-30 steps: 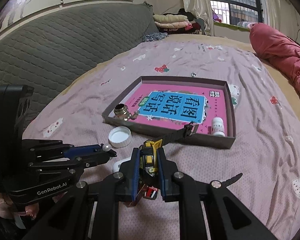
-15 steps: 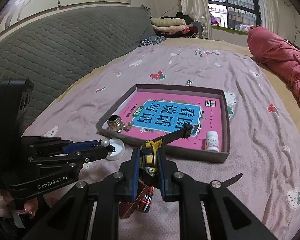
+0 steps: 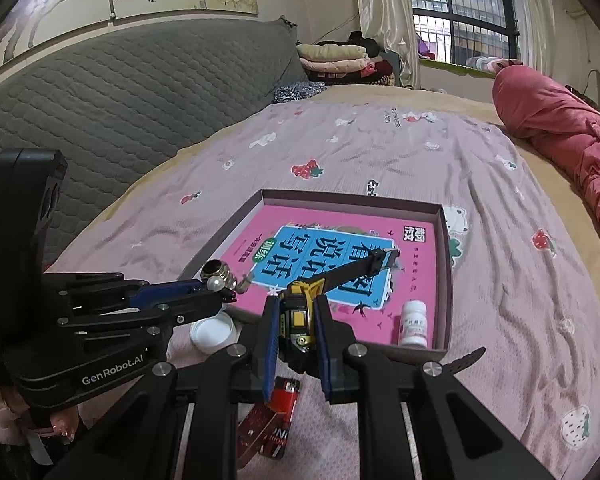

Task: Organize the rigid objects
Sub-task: 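Carry the pearl item with left tool while right tool carries the watch into the tray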

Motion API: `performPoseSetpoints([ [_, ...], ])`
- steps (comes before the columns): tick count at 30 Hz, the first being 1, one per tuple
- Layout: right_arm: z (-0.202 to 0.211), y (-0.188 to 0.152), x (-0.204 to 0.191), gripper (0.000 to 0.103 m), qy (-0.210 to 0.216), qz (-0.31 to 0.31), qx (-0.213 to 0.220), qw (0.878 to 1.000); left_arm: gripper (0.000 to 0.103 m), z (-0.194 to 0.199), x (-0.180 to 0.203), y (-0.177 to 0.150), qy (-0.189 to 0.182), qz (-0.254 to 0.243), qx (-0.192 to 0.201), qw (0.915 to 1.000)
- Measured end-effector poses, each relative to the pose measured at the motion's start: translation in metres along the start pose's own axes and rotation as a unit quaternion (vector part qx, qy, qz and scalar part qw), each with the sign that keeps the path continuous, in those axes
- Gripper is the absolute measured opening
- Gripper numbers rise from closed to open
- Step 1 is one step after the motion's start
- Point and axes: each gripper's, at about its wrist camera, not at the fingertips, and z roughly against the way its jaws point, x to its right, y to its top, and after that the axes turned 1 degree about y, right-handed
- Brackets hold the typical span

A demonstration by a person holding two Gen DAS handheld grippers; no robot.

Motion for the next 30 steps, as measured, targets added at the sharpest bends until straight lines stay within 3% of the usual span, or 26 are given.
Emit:
performPoseSetpoints([
  [15,-0.023,0.025,0.017,0.017,-0.003,-0.001,-0.004,1.0,0.016,-0.019,-0.015,0.039,0.007,-0.001,0.009,0.9999],
  [21,-0.052,0.033,0.025,0.017,-0.001,-0.003,-0.022,1.0,0.016,-0.05,-0.015,0.057,-0.001,0.0,-0.009,1.0],
  [30,-0.09,0.02,0.031,0.017,-0.006,0.003,-0.056,0.998,0.016,-0.091,-0.013,0.049,-0.005,0.001,-0.044,0.999],
])
